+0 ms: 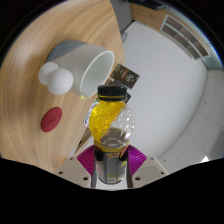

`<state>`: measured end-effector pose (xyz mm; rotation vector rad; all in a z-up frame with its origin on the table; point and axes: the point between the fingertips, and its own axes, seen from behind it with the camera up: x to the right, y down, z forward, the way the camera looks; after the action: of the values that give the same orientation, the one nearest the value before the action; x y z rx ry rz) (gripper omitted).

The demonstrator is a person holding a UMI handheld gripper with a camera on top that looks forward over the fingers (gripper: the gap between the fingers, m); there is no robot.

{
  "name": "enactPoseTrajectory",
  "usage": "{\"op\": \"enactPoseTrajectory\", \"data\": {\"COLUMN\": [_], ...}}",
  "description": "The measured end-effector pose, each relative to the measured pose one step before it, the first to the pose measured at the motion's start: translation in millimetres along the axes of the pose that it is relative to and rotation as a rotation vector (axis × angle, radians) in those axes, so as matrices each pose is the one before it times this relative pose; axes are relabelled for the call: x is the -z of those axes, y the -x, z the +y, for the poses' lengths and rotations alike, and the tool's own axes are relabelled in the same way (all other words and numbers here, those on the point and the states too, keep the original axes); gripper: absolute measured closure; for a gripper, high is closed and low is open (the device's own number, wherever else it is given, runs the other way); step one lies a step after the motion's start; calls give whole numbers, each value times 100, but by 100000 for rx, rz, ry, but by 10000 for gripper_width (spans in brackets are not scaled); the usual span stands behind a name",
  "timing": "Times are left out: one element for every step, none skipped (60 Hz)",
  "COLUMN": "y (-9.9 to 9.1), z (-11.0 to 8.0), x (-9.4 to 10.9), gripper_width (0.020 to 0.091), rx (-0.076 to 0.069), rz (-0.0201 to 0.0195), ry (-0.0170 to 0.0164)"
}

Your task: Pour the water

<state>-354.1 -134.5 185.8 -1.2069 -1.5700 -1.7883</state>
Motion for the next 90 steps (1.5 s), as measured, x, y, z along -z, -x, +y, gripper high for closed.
{"op": "enactPoseTrajectory", "data": {"y": [78, 7, 0, -19, -83, -89, -98, -139, -230, -211, -235, -378, -279, -345, -444, -481, -432, -404, -336, -413, -326, -334, -249, -151, -196, -152, -40, 118, 12, -45, -56, 4, 169, 150, 126, 8, 97, -15, 17, -35, -147, -127, -8, 108, -2, 97, -51, -41, -40, -77, -174, -111, -32, -106, -86, -25, 28, -8, -3, -63, 7, 72, 70, 42, 17, 22, 13, 73, 122, -107, -82, 0, -37, -18, -37, -66, 91, -62, 2, -23, -18, 5, 63, 14, 28, 24, -15, 2, -43, -47], "z": [147, 69, 88, 98, 156, 136, 70, 37, 52, 151, 37, 103, 56, 64, 48, -12, -108, -114, -163, -103, -116, -41, -111, -202, -225, -143, -63, -32, 21, 175, 154, 215, 257, 281, 95, 388, 508, 437, 516, 516, 540, 531, 521, 773, 620, 436, 544, 521, 469, 488, 601, 432, 544, 399, 391, 372, 365, 295, 482, 348, 348, 344, 352, 337, 377, 438, 424, 530, -846, 202, 242, -60, -15, 64, -24, 4, -107, -16, -18, -13, 0, 30, 35, 41, 61, 26, 121, 112, 131, 128], "x": [-1, -30, 19, 29, 24, 48, 66, 81, 79, 182, 127, 103, 149, 155, 213, 206, 198, 202, 176, 170, 355, -55, 123, 115, 89, 52, -23, 356, -38, -521, -123, -251, -470, -279, 519, -304, -380, -414, -383, -420, -376, -374, -386, 132, -96, -715, -404, -360, -356, -378, -114, -318, -245, -295, -253, -278, -228, -190, -285, -227, -226, -192, -211, -191, -144, -152, -165, -102, 20, -109, -52, 55, 15, 61, 29, 55, 229, 4, 26, -18, -52, -23, 44, -7, -28, -5, 36, 84, 114, 202], "gripper_width": [699, 701, 701, 701, 701, 699, 698, 699, 699, 699, 700, 699, 699, 699, 698, 697, 696, 696, 697, 697, 696, 696, 695, 696, 696, 695, 695, 697, 696, 696, 697, 697, 697, 697, 696, 697, 698, 696, 697, 697, 699, 697, 697, 697, 698, 698, 697, 696, 696, 696, 696, 698, 698, 697, 697, 697, 698, 698, 699, 697, 697, 697, 696, 697, 696, 697, 697, 690, 694, 695, 693, 693, 694, 695, 695, 695, 696, 690, 690, 679, 667, 651, 636, 622, 607, 593, 580, 549, 497, 433], "rx": [-1742, -2207, -2618, -3120, -3486, -3804, -4184, -4657, -5141, -5005, -5473, -5358, -5343, -5446, -5627, -5836, -5918, -5837, -5944, -5966, -5618, -5610, -5558, -5541, -5670, -5578, -5173, -4691, -4825, -5003, -4712, -4415, -4022, -3697, -3018, -3042, -3148, -2661, -2431, -2233, -2081, -1853, -1866, -1826, -2100, -1712, -1765, -1674, -1400, -998, -725, -564, -597, -454, -385, -445, -557, -767, -539, -487, -441, -456, -548, -579, -564, -533, -259, 43, 346, 1083, 371, 203, -1, -357, -372, -148, -57, -155, -129, -38, -92, 22, 383, 384, 459, 520, 393, 195, 53, -27], "rz": [-783, -1345, -827, -678, -666, -765, -919, -941, -797, 217, -993, -1939, -1256, -1012, -662, -567, -799, -1120, -1077, -798, 99, -1009, -1500, -1591, -1531, -1408, -1453, -724, -1572, -1361, -1117, -1429, -1918, -1684, -662, -1106, -749, -1147, -1156, -867, -493, -494, -818, -758, -788, -569, -673, -600, -540, -345, -224, -205, -93, -88, -48, -208, -386, -556, -240, -50, -72, -303, -433, -332, -139, -66, -99, -220, -359, 306, 257, 103, 314, 282, 326, 444, 319, 326, 274, 217, 172, 52, 194, 14, -29, -35, 82, 211, 352, 498], "ry": [59, -587, -478, -455, -433, -497, -693, -803, -875, -350, -789, -1234, -930, -646, -534, -689, -913, -1001, -903, -705, -606, -675, -803, -982, -996, -887, -622, -606, -524, -475, -371, -362, -360, -167, -275, 100, 17, 177, 371, 489, 477, 401, 376, 94, 604, 662, 722, 535, 388, 440, 369, 349, 284, 260, 266, 227, 194, 257, 150, 226, 229, 204, 166, 183, 272, 415, 505, 727, -2367, -1598, 239, -1026, -708, -49, -219, 83, -47, 84, -18, 8, -61, 113, -6, 226, 341, 430, 804, 958, 1091, 1117]}}
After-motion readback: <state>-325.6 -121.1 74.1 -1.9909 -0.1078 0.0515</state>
